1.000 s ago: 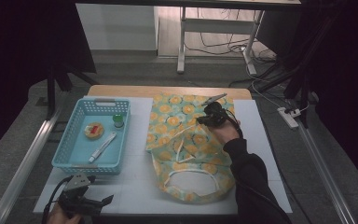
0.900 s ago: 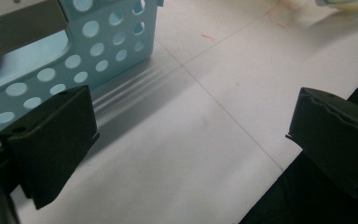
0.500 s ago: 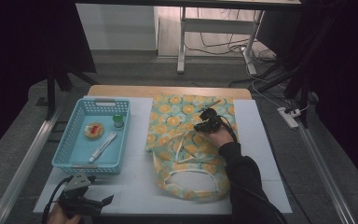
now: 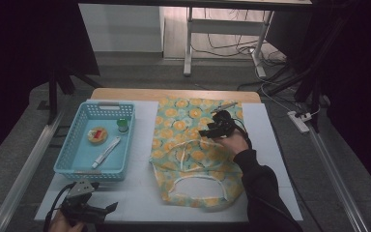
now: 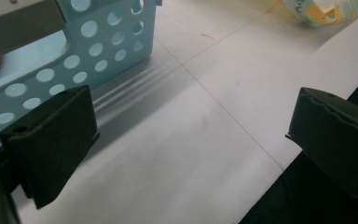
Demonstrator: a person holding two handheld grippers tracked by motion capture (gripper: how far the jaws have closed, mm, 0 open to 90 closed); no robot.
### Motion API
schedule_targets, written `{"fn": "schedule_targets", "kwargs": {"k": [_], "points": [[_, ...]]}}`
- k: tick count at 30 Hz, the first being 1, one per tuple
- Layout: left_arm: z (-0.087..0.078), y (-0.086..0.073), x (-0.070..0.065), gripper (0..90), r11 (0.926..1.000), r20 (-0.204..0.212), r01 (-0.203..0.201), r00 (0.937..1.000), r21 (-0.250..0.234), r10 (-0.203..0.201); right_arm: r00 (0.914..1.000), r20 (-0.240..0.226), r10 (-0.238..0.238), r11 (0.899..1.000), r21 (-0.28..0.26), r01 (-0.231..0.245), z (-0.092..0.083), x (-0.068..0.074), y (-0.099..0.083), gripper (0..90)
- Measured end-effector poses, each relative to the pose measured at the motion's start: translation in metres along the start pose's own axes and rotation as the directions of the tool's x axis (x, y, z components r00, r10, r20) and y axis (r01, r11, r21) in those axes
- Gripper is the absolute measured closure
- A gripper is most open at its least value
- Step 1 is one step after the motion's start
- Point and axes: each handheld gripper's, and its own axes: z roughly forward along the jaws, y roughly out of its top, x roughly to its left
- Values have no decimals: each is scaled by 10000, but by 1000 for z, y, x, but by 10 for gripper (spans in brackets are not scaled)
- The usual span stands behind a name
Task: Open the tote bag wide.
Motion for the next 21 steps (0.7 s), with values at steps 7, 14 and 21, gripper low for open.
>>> {"fn": "schedule_targets", "kwargs": {"k": [7, 14, 21], "points": [[0, 0, 0, 11, 10000, -24, -18, 10000, 18, 18, 9974, -402, -590, 9982, -70, 588, -18, 28, -7, 228], [0, 0, 0, 11, 10000, -29, -9, 10000, 19, 9, 9908, -961, -956, 9943, 388, 997, -18, 55, -31, 106], [0, 0, 0, 11, 10000, -32, -14, 10000, 29, 14, 9820, -1440, -1222, 9854, 1010, 1374, -7, 69, -51, 88]]}}
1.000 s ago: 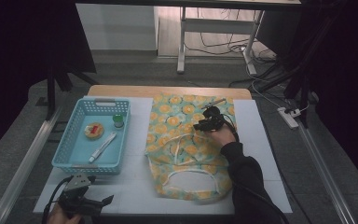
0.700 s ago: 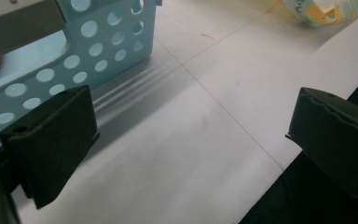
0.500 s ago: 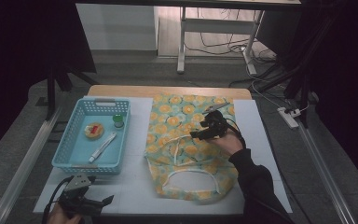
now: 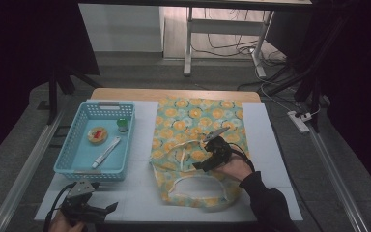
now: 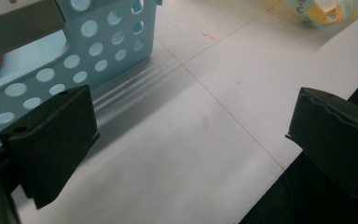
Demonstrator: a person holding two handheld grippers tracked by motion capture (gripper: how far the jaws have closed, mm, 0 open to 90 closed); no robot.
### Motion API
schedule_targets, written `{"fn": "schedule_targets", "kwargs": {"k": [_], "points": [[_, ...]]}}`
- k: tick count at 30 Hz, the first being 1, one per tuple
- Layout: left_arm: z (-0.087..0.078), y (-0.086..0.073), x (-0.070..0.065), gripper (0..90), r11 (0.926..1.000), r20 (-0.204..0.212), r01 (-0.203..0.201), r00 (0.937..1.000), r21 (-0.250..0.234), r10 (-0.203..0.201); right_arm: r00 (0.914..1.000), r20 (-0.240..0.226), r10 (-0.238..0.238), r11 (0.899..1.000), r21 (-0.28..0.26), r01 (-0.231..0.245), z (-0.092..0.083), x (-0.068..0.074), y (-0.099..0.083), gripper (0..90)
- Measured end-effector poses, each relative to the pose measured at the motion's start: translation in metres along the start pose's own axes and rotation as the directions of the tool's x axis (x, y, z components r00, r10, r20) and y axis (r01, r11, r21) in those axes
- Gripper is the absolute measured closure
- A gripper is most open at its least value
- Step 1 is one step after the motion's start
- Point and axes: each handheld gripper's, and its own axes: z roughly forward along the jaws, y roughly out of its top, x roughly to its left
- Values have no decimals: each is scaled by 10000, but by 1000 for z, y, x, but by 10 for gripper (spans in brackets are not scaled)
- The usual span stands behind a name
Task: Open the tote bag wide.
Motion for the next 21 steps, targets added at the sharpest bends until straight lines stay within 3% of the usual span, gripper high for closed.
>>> {"fn": "schedule_targets", "kwargs": {"k": [2, 7, 10, 16, 17, 19, 21], "points": [[0, 0, 0, 11, 10000, 3, 3, 10000, -6, -3, 9999, -57, -90, 9998, 195, 91, 6, 3, -4, 87], [0, 0, 0, 11, 10000, 3, -15, 10000, -5, 15, 9975, 407, -581, 9957, 744, 549, 17, 7, -7, 131], [0, 0, 0, 11, 10000, 10, -19, 10000, -6, 19, 9890, 840, -1214, 9896, 880, 1139, 21, 9, -10, 213], [0, 0, 0, 12, 10000, 4, -55, 10000, 21, 55, 9895, 905, -1126, 9918, 715, 1063, 15, 5, -8, 651], [0, 0, 0, 12, 10000, 0, -53, 10000, 25, 53, 9895, 905, -1126, 9918, 715, 1063, 15, 5, -8, 651], [0, 0, 0, 12, 10000, 5, -47, 10000, 39, 47, 9898, 832, -1153, 9916, 690, 1097, 14, 3, -8, 802], [0, 0, 0, 12, 10000, 8, -43, 10000, 34, 43, 9919, 523, -1158, 9914, 670, 1122, 14, 3, -8, 896]]}}
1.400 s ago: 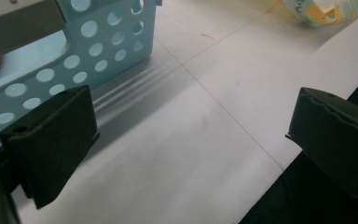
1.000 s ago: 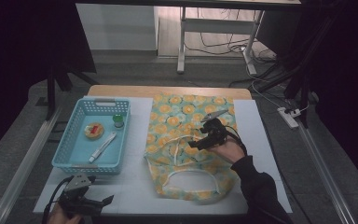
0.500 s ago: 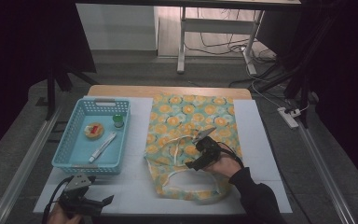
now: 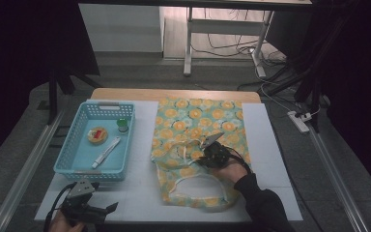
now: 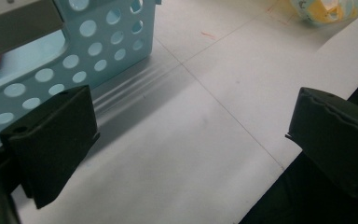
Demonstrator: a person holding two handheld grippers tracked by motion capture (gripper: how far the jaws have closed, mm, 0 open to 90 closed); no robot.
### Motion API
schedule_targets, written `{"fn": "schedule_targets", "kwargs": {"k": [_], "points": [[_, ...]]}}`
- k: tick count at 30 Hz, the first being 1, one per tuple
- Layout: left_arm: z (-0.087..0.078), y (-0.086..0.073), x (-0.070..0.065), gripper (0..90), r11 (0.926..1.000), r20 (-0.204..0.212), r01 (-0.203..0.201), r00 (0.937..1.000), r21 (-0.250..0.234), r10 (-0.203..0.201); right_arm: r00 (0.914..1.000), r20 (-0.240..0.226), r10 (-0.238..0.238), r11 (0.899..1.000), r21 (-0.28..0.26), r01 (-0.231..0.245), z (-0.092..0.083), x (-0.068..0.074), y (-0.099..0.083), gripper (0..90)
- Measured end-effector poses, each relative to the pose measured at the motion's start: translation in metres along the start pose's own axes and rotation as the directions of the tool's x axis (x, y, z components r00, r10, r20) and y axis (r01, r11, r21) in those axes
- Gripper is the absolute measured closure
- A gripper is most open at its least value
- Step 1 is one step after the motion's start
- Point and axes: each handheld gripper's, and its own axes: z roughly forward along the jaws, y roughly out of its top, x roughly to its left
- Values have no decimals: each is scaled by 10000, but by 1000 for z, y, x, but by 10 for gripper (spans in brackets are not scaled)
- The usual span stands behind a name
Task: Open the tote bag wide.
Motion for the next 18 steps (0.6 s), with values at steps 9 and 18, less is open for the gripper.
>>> {"fn": "schedule_targets", "kwargs": {"k": [9, 18], "points": [[0, 0, 0, 12, 10000, 11, -16, 10000, -22, 16, 9971, -518, 555, 9982, -178, -565, 0, -7, -2, 900], [0, 0, 0, 12, 10000, 8, 5, 10000, -32, -5, 9942, -654, 853, 9944, -573, -891, -15, -11, 3, 900]]}}
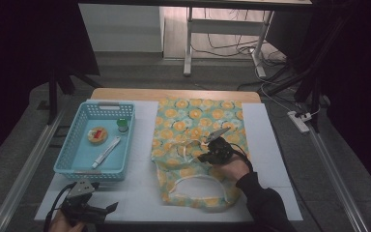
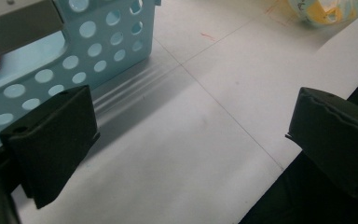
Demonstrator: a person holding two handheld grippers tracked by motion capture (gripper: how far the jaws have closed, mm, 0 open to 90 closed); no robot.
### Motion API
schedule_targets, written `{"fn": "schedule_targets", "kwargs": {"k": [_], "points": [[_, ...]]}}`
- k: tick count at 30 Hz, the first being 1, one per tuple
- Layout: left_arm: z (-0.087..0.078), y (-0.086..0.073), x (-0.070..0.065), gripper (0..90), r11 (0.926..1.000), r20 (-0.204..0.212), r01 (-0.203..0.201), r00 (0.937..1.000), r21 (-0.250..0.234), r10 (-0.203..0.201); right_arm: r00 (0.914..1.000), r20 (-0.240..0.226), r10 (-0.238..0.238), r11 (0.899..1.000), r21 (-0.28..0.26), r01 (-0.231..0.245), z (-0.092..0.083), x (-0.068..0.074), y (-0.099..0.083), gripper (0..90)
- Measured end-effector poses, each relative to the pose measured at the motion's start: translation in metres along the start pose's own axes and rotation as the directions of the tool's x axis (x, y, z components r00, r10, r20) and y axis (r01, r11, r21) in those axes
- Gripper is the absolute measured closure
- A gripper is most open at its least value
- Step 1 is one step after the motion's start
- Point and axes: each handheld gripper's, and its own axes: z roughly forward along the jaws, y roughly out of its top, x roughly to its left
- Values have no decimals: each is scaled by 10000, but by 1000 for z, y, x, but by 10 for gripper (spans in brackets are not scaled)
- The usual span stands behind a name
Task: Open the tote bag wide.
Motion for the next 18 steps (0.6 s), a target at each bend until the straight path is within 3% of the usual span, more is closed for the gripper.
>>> {"fn": "schedule_targets", "kwargs": {"k": [11, 18], "points": [[0, 0, 0, 12, 10000, 4, 7, 10000, 1, -7, 9999, 88, -111, 9983, -578, 116, -20, -4, 16, 900], [0, 0, 0, 12, 10000, 14, 37, 10000, -31, -37, 9978, 547, -384, 9963, -745, 424, -37, -6, 34, 900]]}}
